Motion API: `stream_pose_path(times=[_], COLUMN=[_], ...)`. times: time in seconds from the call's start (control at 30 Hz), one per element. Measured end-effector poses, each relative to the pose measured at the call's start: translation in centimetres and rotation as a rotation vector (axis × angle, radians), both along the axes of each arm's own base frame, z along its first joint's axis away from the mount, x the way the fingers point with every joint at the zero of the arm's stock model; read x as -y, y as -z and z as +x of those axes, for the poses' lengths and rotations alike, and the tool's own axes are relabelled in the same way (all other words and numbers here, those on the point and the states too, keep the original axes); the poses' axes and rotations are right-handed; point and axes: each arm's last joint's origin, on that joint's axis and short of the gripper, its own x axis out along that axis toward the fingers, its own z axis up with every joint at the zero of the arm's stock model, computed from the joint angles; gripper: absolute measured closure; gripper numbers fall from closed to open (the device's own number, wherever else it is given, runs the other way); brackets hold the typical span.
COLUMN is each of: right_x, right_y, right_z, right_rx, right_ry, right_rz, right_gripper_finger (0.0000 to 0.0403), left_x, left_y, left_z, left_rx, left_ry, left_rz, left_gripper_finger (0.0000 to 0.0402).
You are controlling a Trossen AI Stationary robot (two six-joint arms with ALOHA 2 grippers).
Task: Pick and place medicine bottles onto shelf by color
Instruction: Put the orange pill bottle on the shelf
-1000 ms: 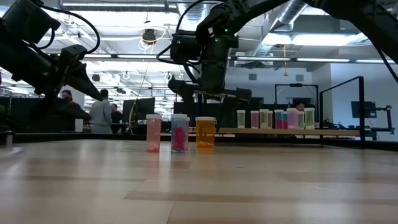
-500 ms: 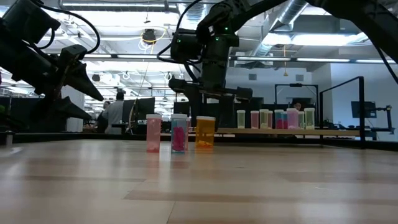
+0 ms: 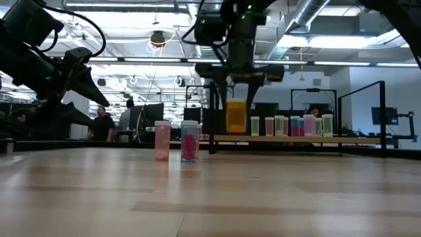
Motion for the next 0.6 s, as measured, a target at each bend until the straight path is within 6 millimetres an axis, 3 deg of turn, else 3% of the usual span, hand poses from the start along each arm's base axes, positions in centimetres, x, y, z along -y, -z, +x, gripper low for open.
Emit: stream_pose_path(times=[0.23,0.6], right_x=[1.3,7.5], right_y=[-3.0,-2.5], right_z=[-2.2,-4.4], right_rx=[-0.011,-0.028], right_ry=[0.058,0.18], right_rz=[-0.109,-0.048], right_gripper_finger=[0.0186,0.0184], left_x=[0.0,0.0], left_y=[0.0,0.0], left_z=[0.0,0.0], left_rx=[0.0,0.0], left_ry=[0.0,0.0], left_rz=[0.0,0.0], left_gripper_finger=[0.0137,0.0137])
